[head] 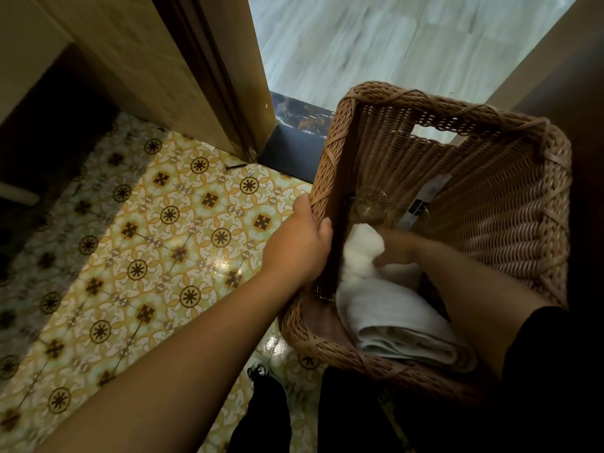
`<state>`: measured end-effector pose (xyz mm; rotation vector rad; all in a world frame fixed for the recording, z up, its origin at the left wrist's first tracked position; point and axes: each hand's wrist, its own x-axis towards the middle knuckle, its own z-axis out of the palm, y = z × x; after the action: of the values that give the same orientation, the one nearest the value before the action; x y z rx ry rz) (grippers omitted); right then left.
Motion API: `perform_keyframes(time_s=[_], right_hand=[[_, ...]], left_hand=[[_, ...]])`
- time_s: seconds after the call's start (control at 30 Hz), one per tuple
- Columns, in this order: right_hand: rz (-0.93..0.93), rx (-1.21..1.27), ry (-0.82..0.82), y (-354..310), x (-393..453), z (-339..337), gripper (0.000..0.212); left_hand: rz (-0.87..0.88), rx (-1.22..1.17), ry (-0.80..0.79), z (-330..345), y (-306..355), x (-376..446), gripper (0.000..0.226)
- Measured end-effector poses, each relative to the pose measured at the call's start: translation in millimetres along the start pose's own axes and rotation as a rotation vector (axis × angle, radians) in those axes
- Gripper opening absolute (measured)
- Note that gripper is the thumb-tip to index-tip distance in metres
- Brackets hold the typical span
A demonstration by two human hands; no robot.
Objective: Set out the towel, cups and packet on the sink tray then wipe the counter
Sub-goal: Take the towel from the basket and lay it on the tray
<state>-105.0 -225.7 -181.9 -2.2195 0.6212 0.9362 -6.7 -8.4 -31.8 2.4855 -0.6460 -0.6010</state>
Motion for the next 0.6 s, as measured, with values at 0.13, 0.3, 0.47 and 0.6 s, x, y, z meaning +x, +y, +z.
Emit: perform_keyframes(time_s=[0.13,0.3,0.47,0.6], right_hand=[[-0.048,-0.057,0.159,-26,-62,-30,0.078],[0.015,-0.199,0.382,-64,-165,-90,0.033],[-0.029,-0.265,0.591,-107,-277,-139,0.033],[-0.108,-0.251,0.613,-135,-333,-141,0.035]], left_hand=[[-0.014,-0.036,-0.049,-7,2,-2,0.049],[-0.014,-0.137,-0.13,-16,1,-8,0.048],[-0.059,-0.15,-0.274,-28,6,-6,0.055],[-0.055,-0.108,-0.352,-40,8,-2,0.065]])
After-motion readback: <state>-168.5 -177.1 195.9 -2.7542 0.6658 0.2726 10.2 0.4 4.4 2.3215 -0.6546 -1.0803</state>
